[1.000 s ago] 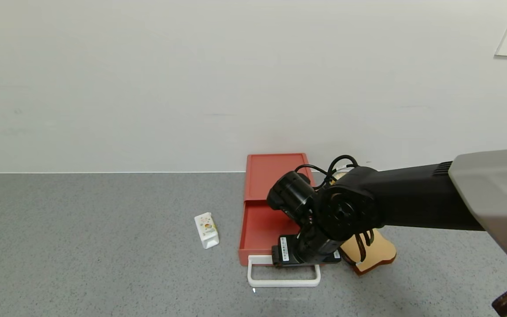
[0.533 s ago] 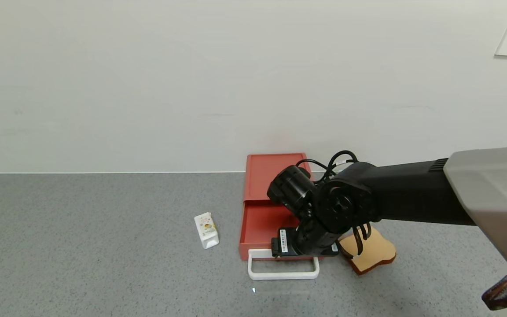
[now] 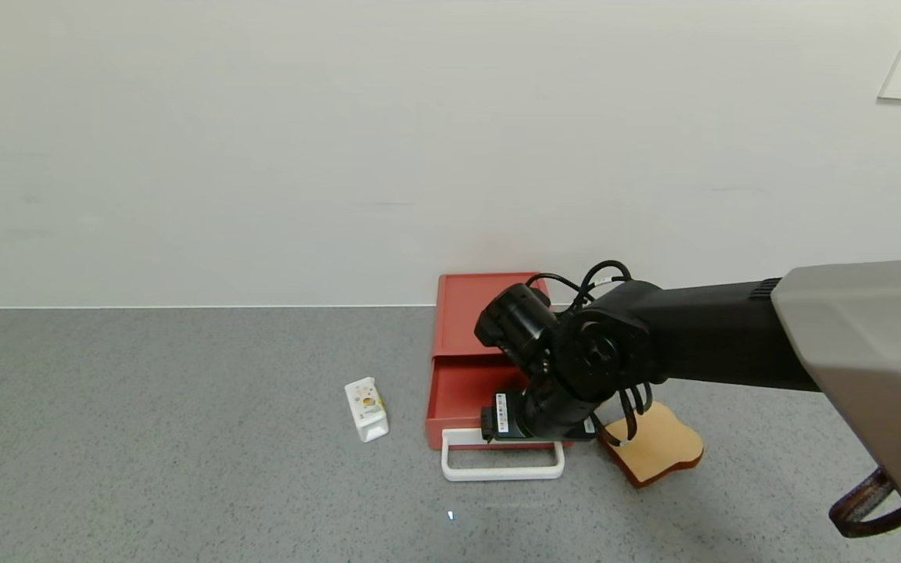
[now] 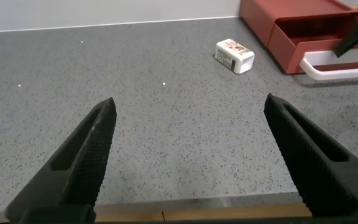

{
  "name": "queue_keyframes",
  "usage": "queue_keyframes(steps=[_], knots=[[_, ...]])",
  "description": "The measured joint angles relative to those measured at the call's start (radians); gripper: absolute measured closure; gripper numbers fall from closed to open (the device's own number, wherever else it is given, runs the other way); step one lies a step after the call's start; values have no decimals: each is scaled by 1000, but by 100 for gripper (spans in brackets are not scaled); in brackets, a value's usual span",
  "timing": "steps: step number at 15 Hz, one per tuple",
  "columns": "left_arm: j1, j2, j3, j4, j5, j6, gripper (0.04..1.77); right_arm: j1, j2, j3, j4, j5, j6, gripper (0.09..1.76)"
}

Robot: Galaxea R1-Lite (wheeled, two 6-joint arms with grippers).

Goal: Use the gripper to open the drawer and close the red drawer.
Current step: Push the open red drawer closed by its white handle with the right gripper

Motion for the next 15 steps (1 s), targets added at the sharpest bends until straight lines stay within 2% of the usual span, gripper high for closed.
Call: queue_keyframes(steps=[15], knots=[[0, 0, 0, 0, 0, -2, 9, -37, 82, -158, -5, -3, -22, 14]])
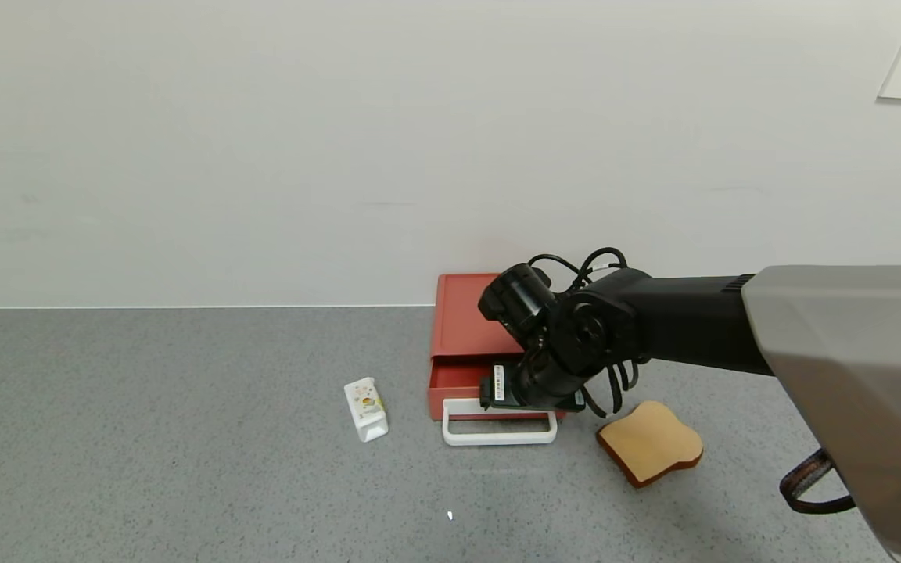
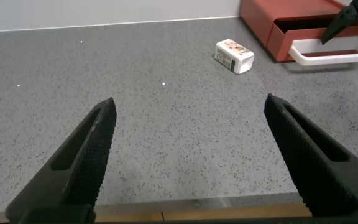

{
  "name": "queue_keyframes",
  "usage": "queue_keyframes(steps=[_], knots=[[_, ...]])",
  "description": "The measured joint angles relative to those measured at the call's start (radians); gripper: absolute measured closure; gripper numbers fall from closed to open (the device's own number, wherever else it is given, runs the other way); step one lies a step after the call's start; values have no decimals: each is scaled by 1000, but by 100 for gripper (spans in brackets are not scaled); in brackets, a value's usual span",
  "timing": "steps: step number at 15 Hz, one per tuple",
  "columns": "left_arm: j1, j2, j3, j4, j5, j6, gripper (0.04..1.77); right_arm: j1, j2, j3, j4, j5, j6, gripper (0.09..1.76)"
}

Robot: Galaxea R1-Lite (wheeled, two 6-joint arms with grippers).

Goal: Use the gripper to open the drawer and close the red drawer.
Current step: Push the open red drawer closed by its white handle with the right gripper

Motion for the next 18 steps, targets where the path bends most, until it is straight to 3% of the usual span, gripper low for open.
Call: queue_keyframes(steps=[18], knots=[[0, 0, 1, 1, 0, 0, 9, -35, 41, -11, -164, -21, -57, 12]])
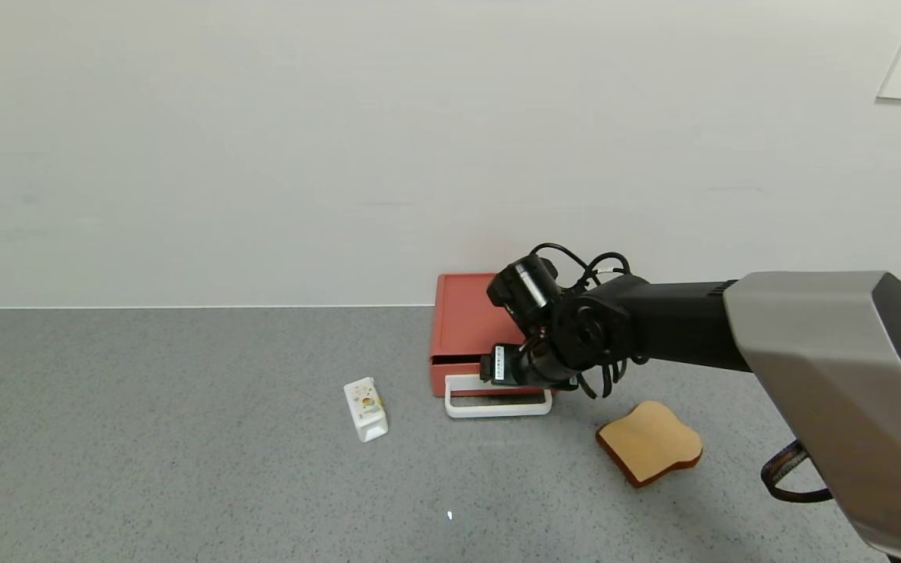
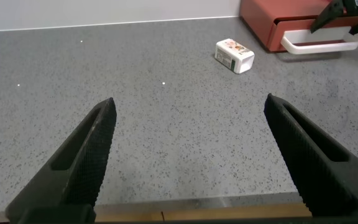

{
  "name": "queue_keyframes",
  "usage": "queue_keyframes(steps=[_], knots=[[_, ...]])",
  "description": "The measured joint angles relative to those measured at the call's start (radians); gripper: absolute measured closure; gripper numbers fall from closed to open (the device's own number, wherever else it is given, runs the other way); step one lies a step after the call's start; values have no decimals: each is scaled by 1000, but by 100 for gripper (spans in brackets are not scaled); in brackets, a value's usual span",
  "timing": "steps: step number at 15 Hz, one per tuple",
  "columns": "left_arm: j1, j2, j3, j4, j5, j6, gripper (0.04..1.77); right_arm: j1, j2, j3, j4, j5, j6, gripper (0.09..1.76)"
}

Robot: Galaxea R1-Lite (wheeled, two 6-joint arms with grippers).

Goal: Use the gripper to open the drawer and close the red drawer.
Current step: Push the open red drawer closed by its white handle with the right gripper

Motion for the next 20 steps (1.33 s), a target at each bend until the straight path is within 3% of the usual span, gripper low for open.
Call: queue_keyframes(steps=[20], knots=[[0, 0, 0, 0, 1, -1, 9, -8, 16, 0, -64, -27, -39, 11]])
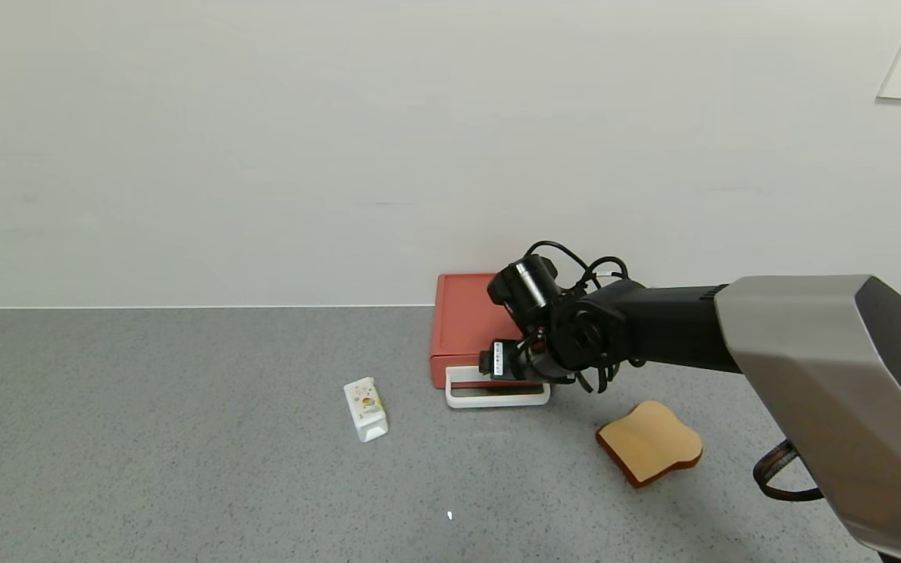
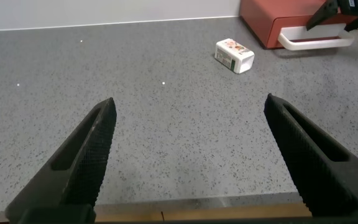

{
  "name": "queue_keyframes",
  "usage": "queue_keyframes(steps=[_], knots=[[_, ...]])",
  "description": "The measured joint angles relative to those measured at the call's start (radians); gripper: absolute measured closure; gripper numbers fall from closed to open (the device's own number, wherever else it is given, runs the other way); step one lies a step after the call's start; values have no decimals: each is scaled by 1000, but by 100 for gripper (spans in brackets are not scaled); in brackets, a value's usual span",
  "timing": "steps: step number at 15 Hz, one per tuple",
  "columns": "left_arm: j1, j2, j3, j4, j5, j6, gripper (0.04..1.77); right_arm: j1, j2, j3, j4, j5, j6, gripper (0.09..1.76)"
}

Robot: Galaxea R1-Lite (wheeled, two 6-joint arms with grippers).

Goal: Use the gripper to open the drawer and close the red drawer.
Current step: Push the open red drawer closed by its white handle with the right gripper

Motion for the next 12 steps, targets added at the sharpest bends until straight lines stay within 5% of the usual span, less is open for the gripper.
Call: queue_keyframes(steps=[12], knots=[[0, 0, 0, 0, 0, 0, 9, -1, 2, 0, -10, -1, -17, 11]])
